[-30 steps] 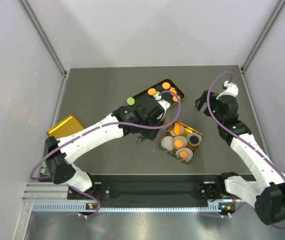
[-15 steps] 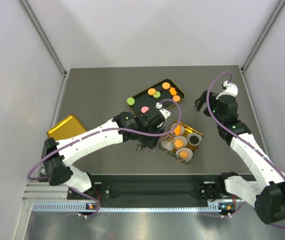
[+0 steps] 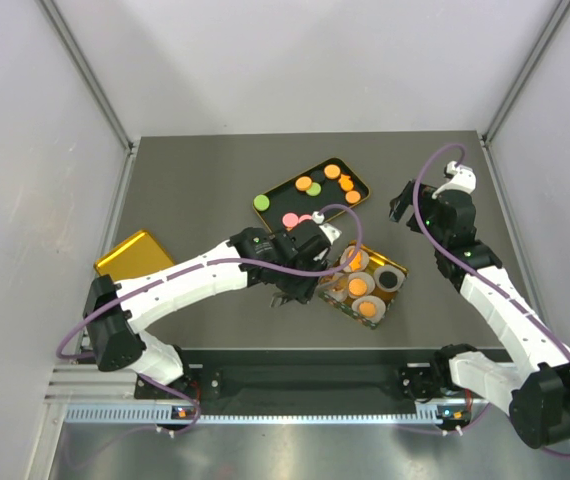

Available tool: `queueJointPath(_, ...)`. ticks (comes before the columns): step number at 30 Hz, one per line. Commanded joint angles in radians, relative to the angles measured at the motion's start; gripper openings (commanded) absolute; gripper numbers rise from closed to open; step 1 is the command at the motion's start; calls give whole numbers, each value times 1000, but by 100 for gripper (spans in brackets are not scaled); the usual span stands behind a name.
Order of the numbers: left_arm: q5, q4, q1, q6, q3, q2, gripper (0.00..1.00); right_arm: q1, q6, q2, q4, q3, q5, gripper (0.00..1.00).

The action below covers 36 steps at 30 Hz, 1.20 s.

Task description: Pack the cookies

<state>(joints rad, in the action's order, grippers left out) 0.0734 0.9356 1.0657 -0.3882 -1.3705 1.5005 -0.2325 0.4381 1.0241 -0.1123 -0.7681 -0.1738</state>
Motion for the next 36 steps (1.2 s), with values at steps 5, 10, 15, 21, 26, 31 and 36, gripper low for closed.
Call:
queueJointPath(5,-1,-54,5,-1,-2,-19,45,13,-1,-2,34,-36,-3,100)
queueJointPath(10,0,-57,4,-1,-1,-14,47,15,-1,-2,34,-36,0,100)
queueJointPath(15,0,-58,5,-1,-2,-17,49,13,1,-1,34,-36,0,100)
queueJointPath(21,-3,-57,5,0,-27,-42,48,13,-1,-2,34,-37,2,100)
queueJointPath(26,67,-58,2,-12,-70,-98,47,15,-1,11,42,-39,5,100)
queueJointPath(31,154,-63,-183,-52,-67,-158,48,13,-21,40,42,-53,37,100)
queueJointPath(36,158,-201,-546,-61,31,-162,48,13,-32,22,43,-53,79,100)
